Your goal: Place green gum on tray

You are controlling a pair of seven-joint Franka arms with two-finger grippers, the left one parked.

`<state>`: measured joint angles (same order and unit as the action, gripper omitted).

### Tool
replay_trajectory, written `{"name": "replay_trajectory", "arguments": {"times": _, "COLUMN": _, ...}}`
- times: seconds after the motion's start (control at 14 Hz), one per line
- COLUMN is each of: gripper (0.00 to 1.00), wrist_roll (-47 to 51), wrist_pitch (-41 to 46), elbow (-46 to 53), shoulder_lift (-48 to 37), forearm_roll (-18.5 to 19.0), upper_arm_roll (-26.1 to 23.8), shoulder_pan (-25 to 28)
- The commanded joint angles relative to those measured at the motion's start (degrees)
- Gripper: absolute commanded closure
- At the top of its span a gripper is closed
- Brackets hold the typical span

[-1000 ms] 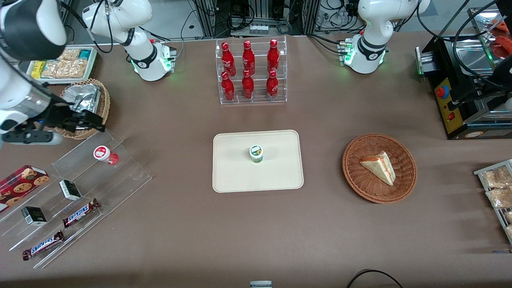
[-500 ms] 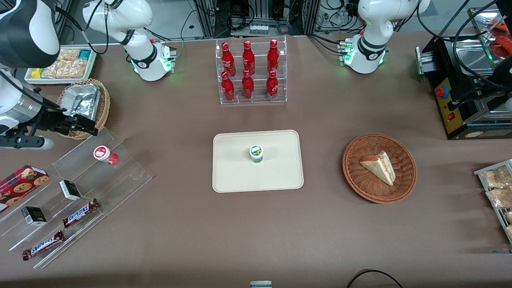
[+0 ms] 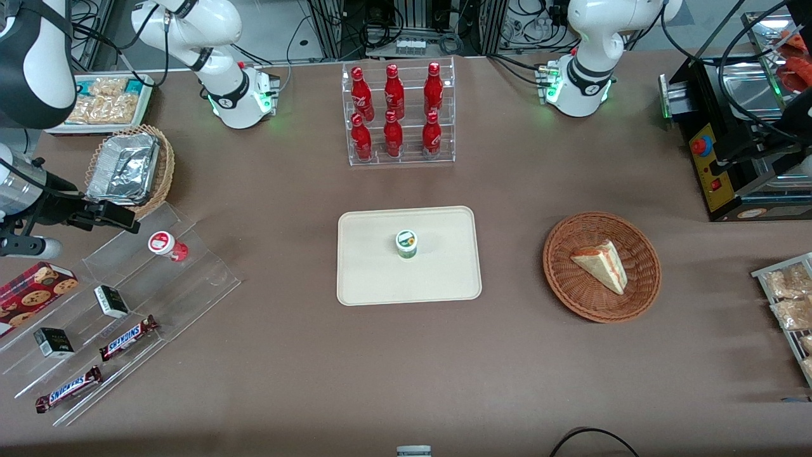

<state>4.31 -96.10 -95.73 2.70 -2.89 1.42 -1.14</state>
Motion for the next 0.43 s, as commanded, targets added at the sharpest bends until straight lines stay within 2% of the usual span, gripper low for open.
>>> {"name": "replay_trajectory", "arguments": {"times": 0.0, "gripper": 0.0, "wrist_roll": 0.0, "wrist_pitch": 1.3, "elbow": 2.6, "shoulder_lift": 1.0, "forearm_roll": 0.7, "upper_arm_roll": -0.7, "shoulder_pan": -0.2}}
{"name": "replay_trajectory", "arguments": {"times": 0.21, "gripper": 0.0, "wrist_roll": 0.2, "wrist_pitch": 3.2, "elbow": 2.5, "shoulder_lift": 0.6, "forearm_roll": 0.8, "upper_arm_roll": -0.7, "shoulder_pan": 0.1}}
{"name": "replay_trajectory", "arguments": {"times": 0.36, "gripper": 0.0, "wrist_roll": 0.3, "wrist_pitch": 4.6, "elbow": 2.4, "shoulder_lift": 0.1, "forearm_roll": 2.7, "upper_arm_roll": -0.7, "shoulder_pan": 1.1}}
